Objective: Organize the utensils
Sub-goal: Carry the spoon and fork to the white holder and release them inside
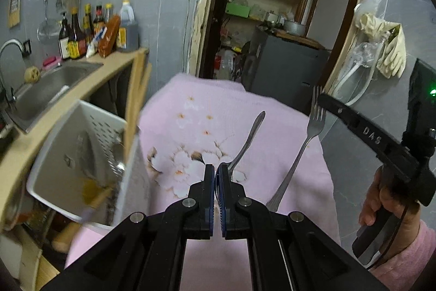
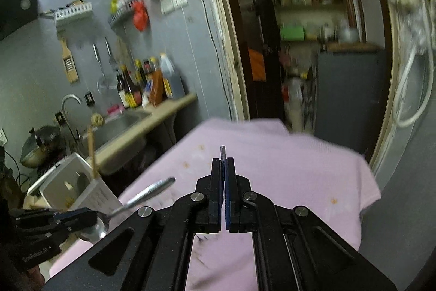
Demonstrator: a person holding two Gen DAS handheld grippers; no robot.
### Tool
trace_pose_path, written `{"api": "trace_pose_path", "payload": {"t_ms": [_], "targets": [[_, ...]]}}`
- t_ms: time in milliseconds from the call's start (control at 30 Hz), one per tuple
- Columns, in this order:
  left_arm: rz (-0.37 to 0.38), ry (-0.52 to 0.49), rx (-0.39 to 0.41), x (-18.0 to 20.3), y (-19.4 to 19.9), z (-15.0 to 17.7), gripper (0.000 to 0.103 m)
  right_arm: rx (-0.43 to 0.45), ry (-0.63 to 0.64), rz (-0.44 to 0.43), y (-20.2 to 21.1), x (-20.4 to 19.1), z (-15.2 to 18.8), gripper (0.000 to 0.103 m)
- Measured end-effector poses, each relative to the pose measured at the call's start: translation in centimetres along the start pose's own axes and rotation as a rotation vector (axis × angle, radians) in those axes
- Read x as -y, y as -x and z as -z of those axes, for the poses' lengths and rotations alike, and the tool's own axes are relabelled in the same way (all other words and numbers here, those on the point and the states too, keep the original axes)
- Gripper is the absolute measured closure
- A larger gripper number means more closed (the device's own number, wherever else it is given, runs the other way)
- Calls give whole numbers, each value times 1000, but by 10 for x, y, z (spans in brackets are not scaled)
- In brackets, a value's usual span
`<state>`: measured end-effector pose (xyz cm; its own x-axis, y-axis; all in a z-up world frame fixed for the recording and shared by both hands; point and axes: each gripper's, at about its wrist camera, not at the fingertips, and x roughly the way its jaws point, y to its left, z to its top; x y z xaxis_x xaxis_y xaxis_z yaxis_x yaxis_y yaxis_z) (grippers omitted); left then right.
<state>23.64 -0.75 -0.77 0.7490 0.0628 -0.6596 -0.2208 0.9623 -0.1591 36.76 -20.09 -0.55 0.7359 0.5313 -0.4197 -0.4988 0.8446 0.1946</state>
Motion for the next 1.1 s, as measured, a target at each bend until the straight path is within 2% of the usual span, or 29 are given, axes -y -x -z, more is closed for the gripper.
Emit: {"api": "trace_pose_path", "payload": {"t_ms": [300, 500, 667, 867, 1100], "targets": [[-2, -14, 107, -31, 53, -37, 100, 144, 74, 2, 53, -65, -47, 101], [-30, -37, 111, -58, 77, -58, 100, 216, 93, -28, 69, -105, -66, 101], [-59, -38, 90, -82, 90, -58, 100, 246, 104, -65, 62, -138, -71, 101], [-82, -40, 18, -111, 96, -50, 100, 254, 145, -105, 46, -178, -70, 101], [-119, -92, -67, -128, 96, -40, 99, 262, 239, -77, 28, -214, -57, 101]]}}
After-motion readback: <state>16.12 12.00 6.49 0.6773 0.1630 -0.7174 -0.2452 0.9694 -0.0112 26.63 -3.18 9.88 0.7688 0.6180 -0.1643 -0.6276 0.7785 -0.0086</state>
